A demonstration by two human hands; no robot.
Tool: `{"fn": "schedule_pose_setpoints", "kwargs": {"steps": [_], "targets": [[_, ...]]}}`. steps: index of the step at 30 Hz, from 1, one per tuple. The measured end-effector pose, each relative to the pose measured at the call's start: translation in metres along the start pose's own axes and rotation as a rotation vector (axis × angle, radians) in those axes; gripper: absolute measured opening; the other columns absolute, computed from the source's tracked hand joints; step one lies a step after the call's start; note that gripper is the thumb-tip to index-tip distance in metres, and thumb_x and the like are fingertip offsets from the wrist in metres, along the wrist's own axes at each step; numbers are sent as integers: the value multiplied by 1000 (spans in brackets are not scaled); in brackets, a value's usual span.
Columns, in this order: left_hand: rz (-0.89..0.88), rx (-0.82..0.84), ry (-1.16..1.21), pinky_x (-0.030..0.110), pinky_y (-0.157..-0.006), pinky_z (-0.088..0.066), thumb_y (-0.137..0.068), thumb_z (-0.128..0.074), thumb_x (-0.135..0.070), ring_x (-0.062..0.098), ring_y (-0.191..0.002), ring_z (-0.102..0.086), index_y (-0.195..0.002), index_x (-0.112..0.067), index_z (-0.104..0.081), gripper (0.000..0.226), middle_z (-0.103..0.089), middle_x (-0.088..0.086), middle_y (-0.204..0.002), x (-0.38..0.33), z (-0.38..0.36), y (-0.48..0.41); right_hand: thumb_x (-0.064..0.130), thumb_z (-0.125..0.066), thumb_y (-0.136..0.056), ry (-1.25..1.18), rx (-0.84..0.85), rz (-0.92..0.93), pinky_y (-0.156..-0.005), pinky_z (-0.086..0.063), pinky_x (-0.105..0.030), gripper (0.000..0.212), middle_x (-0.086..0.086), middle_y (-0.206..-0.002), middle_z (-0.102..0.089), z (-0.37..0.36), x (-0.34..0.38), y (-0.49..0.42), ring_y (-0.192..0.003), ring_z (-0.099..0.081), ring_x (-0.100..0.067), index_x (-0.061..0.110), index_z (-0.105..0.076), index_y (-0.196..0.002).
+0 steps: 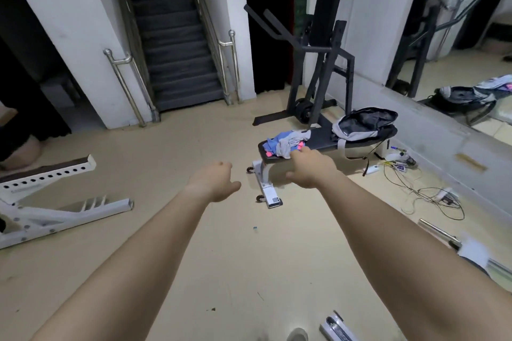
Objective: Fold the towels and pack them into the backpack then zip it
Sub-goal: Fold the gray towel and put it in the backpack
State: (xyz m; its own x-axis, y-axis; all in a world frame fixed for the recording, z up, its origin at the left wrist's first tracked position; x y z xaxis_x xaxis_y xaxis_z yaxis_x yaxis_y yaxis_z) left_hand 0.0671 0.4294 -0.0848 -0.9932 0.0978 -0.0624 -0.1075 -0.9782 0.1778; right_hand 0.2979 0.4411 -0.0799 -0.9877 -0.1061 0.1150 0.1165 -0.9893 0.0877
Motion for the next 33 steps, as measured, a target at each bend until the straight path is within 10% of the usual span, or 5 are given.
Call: {"fn": "schedule_pose_setpoints", "kwargs": {"steps": [33], "targets": [[-279,249,147,45,-101,-45,-94,-52,-46,34,-126,-51,-140,-13,-45,57,-49,11,-140,-278,40,-914,42,-53,-91,-1,243,-270,-100,-47,-49,59,-10,-146,-43,64,-424,-782,-128,-49,-34,18,-44,-144]]}}
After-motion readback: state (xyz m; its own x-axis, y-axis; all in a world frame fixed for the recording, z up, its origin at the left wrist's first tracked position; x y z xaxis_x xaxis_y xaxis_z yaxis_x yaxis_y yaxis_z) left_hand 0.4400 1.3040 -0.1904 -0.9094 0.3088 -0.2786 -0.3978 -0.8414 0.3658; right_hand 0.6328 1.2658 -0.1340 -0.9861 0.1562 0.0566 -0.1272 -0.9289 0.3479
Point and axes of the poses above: each hand's wrist, its own y-axis away from the middle knuckle, its own z-axis out of the back of the hand, x = y × z, the point moved 6 cm from there along -y, towards the middle knuckle
